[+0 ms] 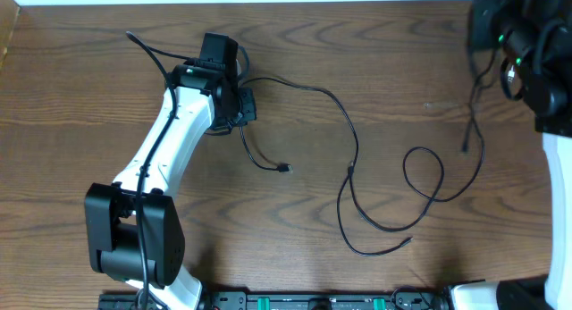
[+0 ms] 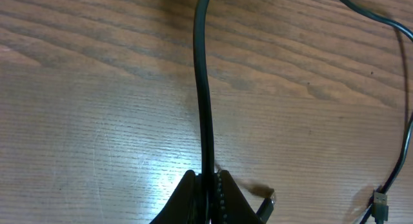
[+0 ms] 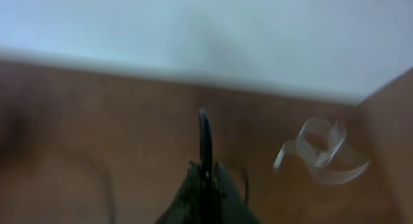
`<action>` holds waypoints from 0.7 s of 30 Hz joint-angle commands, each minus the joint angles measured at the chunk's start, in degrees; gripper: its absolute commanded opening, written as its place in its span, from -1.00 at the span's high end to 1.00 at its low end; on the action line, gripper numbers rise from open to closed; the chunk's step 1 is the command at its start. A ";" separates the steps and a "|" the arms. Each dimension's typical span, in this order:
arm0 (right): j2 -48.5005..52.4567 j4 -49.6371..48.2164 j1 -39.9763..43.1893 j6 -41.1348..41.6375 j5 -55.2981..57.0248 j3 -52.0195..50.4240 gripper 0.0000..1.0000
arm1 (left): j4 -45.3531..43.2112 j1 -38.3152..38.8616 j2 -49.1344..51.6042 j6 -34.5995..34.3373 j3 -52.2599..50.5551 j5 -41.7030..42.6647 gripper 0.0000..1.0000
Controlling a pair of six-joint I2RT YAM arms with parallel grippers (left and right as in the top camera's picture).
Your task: Untangle cables
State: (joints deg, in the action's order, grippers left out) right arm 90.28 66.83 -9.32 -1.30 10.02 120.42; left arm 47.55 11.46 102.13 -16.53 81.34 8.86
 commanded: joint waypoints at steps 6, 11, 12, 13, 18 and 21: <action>11.34 20.63 0.74 5.77 -14.67 0.50 0.98 | 0.17 -0.04 0.85 -0.33 0.26 -0.57 0.85; 16.72 29.16 -0.20 4.33 -14.71 -1.42 0.97 | 0.15 -0.04 0.85 -0.31 0.26 -0.57 0.85; 16.76 29.16 -0.57 4.02 -14.69 -2.62 0.97 | 0.15 -0.04 0.85 -0.31 0.26 -0.57 0.85; 16.74 28.74 -0.98 4.02 -14.49 -4.09 0.97 | 0.15 -0.04 0.85 -0.31 0.26 -0.57 0.85; 14.64 25.49 -3.69 5.05 -14.49 -14.08 0.97 | 0.15 -0.04 0.85 -0.31 0.26 -0.59 0.85; 12.11 21.90 -5.20 6.80 -14.69 -23.23 0.97 | 0.20 -0.04 0.85 -0.28 0.26 -0.57 0.85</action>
State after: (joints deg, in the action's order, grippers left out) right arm 105.58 89.91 -13.21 3.51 -3.90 103.07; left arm 47.53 11.46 102.13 -16.53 81.34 8.80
